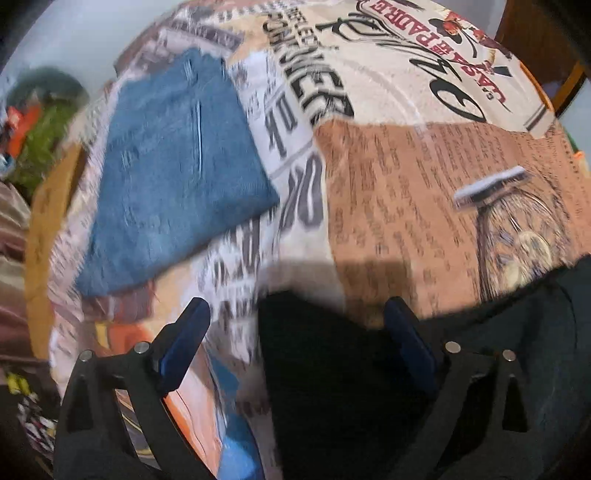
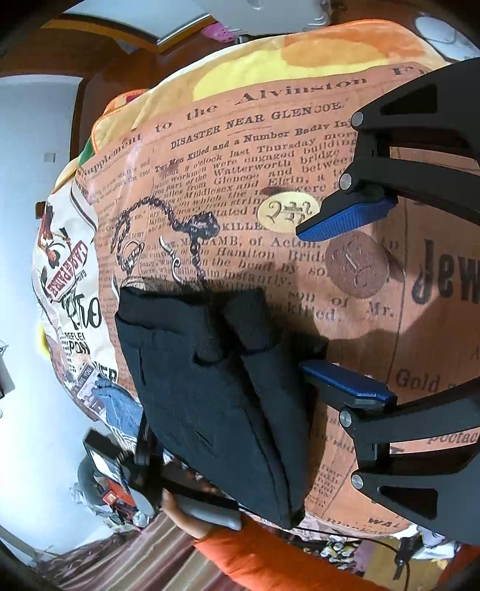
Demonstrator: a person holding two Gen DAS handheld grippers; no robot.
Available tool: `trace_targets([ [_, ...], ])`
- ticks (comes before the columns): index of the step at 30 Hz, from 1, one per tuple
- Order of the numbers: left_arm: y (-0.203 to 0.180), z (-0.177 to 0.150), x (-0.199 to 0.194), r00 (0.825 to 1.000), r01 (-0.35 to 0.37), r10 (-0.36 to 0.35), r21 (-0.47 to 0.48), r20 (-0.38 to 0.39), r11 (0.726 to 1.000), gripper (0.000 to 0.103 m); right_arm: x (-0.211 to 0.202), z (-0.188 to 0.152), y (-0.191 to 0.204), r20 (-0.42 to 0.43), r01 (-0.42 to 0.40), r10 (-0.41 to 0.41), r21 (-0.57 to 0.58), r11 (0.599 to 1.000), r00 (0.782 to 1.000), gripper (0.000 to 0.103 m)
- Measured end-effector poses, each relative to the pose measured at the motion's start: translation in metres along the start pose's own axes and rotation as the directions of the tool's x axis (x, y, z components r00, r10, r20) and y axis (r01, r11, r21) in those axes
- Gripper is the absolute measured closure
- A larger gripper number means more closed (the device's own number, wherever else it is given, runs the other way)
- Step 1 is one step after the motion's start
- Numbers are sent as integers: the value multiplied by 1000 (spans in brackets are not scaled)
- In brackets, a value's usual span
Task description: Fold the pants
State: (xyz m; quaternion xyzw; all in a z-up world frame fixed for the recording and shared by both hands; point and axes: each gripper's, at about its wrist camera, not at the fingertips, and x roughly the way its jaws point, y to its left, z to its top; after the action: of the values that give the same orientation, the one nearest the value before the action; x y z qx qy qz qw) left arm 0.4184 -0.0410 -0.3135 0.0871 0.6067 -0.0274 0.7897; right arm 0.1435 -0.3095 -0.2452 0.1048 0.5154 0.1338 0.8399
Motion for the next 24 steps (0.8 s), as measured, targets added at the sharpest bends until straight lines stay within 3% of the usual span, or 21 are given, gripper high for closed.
trace_targets([
  [10,49,-90,-36,1000,7,-6,-73,11,997,7,-25,7,3,63,50,-49,-20,999,997,40],
  [17,48,-158,-74,999,7,-4,-78,44,997,7,-41,7,13,101,56,-51,-41,998,994,40],
  [24,33,-207,-103,994,81,-75,-74,81,994,7,-43,6,34,119,47,-35,-100,994,992,40],
])
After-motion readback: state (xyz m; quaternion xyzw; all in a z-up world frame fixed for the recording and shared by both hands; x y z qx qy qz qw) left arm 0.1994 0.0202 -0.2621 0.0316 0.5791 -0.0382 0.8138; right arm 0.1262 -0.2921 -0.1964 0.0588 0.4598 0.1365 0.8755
